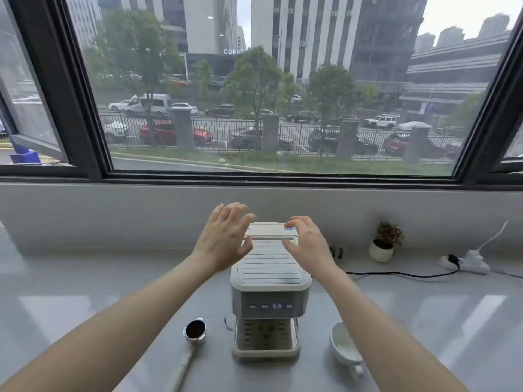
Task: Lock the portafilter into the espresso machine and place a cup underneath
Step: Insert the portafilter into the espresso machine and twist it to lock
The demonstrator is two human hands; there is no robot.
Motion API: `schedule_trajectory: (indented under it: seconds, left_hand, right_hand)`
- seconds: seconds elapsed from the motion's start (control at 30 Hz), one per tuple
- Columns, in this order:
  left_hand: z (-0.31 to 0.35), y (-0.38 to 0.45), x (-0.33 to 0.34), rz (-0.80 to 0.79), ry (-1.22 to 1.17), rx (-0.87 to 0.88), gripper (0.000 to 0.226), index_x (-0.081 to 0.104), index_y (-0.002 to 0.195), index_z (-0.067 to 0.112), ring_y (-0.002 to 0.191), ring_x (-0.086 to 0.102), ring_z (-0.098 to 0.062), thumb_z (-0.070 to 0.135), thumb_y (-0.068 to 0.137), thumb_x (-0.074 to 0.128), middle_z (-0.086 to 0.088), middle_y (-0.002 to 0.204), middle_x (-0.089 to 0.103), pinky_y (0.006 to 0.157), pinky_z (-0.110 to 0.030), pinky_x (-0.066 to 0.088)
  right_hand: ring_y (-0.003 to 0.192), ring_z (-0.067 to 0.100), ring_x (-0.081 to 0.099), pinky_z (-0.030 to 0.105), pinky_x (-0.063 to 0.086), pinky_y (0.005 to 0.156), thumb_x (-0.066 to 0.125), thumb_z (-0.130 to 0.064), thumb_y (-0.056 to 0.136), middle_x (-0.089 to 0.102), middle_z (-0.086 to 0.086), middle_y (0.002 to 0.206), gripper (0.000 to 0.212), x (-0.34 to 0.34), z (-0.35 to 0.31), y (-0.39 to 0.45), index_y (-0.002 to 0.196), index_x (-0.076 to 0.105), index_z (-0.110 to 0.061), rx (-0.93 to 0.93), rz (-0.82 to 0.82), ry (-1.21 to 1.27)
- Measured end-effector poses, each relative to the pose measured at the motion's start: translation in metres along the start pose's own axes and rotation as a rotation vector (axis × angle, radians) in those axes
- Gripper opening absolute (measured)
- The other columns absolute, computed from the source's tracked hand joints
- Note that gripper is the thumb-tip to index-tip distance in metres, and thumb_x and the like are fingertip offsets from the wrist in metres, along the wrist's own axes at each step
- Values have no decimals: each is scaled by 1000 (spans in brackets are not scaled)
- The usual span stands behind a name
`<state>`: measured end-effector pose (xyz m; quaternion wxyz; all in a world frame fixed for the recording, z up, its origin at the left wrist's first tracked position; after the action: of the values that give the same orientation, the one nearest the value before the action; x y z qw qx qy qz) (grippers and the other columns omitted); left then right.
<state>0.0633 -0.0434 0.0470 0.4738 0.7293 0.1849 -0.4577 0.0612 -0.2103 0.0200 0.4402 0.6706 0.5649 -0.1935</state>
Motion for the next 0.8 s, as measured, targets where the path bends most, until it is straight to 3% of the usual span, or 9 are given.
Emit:
schedule_trajectory:
  seconds: [0.17, 0.4, 0.53, 0.67, 0.8]
  left_hand:
    - [5, -21, 30, -48, -31, -10, 42, 62, 113, 13, 118, 52, -31, 35, 82, 44, -11, 123, 58, 106, -50, 39]
    - [0, -58, 72, -68, -143, -75, 32, 65, 104, 15, 114, 55, -30, 32, 84, 47, -10, 117, 61, 103, -44, 39]
    - [-1, -81, 81, -10, -309, -102, 27, 61, 106, 16, 112, 52, -26, 23, 89, 41, -7, 116, 60, 100, -34, 33]
    - [-2, -114, 88, 39, -412, -171, 40, 51, 127, 13, 117, 45, -23, 21, 90, 39, -8, 130, 53, 101, -30, 32]
    - [-17, -166, 127, -35, -416, -348, 49, 45, 132, 7, 111, 48, -25, 28, 88, 40, -10, 128, 53, 97, -37, 43]
  right_hand:
    - [125, 18, 45, 30, 39, 91, 58, -22, 90, 44, -4, 139, 33, 33, 24, -12, 122, 54, -14, 98, -89, -29]
    - [119, 16, 49, 26, 37, 82, 49, -25, 93, 46, -4, 139, 33, 59, 41, -17, 124, 54, -16, 149, -132, -45]
    - [132, 17, 39, 31, 37, 98, 44, -32, 95, 43, -4, 146, 39, 74, 40, -18, 131, 50, -18, 142, -187, -125]
    - [140, 17, 28, 33, 21, 115, 34, -37, 98, 33, -3, 154, 44, 83, 35, -19, 140, 41, -23, 73, -204, -247]
    - [147, 13, 15, 37, 8, 121, 26, -40, 98, 23, -6, 159, 46, 93, 44, -14, 143, 33, -31, 76, -255, -273]
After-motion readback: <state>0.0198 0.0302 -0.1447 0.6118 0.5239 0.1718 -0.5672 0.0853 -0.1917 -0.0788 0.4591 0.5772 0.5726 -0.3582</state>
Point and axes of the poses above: each hand's wrist, its own y-axis towards the middle knuckle, its own x-axis out of the palm, z = x × y, the point moved 9 cm from there along y, towards the middle knuckle
